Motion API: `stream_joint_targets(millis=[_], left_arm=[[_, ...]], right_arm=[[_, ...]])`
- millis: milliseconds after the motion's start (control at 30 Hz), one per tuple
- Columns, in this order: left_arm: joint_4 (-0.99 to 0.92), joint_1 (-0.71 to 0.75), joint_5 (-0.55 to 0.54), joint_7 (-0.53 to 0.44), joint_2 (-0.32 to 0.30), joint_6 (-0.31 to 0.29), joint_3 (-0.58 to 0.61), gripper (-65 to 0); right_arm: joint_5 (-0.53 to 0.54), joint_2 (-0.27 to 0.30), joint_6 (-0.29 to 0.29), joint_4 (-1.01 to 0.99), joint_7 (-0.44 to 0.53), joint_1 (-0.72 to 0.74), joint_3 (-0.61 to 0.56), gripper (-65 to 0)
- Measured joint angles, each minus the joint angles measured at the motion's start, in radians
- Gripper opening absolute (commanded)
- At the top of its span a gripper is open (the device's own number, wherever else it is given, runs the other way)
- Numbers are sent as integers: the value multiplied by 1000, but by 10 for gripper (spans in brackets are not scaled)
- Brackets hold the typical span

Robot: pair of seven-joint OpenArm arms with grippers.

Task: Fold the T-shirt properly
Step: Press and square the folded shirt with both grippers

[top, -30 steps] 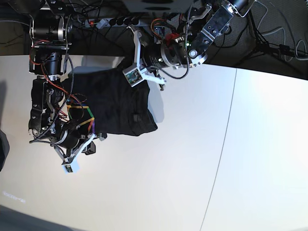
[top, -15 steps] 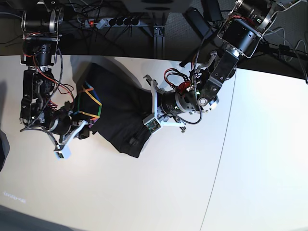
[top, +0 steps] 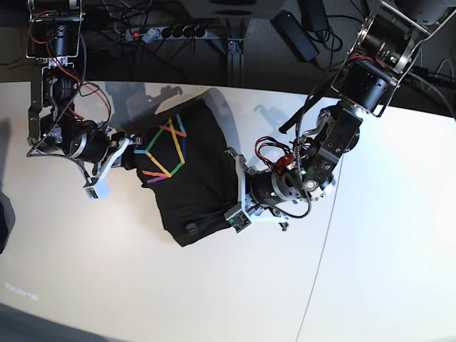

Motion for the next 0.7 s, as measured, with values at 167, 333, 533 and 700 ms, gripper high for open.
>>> stream_joint_targets(millis=[167,333,533,700], left_arm=[[0,-14,2,-1,9,0,0,-650],[0,-16,3,-1,10,-1,0,-650],[0,-31,4,-1,10,-1,0,-650],[0,-79,4,16,-1,-1,0,-650]], right_arm=[[1,-62,0,37,-10,-20,0,-650],[8,-116,0,39,-14,-33,1,-650],[7,-159,0,39,-15,-35,1,-650],[-6,-151,0,39,-13,-35,2,-650]])
